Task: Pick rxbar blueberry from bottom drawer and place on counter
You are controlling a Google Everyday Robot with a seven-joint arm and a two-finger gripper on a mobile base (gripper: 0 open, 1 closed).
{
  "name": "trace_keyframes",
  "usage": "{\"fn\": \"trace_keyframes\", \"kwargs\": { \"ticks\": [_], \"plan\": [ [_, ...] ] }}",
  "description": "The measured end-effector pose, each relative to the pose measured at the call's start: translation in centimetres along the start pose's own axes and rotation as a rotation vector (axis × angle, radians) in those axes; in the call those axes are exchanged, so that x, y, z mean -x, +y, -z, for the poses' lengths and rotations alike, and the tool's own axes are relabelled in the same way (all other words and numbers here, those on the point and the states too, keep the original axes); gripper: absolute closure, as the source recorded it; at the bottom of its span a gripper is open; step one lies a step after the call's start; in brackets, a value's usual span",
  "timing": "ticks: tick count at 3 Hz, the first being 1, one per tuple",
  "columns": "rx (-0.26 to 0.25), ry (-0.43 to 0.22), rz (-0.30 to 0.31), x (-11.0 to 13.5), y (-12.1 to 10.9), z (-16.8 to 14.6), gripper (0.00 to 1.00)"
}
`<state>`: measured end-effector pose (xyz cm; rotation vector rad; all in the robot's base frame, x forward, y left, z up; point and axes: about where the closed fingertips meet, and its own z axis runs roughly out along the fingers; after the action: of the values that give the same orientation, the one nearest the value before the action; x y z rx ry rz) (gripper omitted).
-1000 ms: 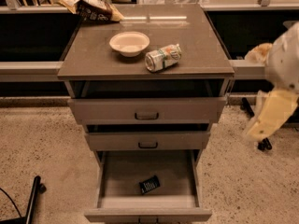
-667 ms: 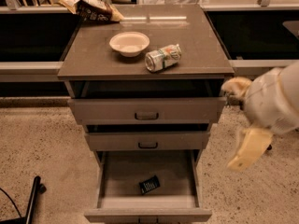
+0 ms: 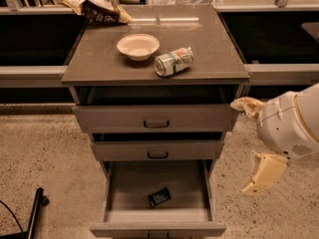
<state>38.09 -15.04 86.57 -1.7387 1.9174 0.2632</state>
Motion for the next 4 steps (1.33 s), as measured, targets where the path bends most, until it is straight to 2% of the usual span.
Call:
{"fn": "trace_keyframes", "kwargs": {
  "ticks": [1, 2, 3, 4],
  "plan": [
    [0.039, -0.153, 0.017, 0.9, -0.1, -4.8, 0.0],
    [0.144, -0.429, -0.008, 3.4, 1.6, -17.8, 0.0],
    [0.198, -0.54, -0.057, 3.0, 3.3, -25.1, 0.0],
    [0.216, -0.588, -0.158, -0.9, 4.8, -29.9, 0.0]
  ]
}}
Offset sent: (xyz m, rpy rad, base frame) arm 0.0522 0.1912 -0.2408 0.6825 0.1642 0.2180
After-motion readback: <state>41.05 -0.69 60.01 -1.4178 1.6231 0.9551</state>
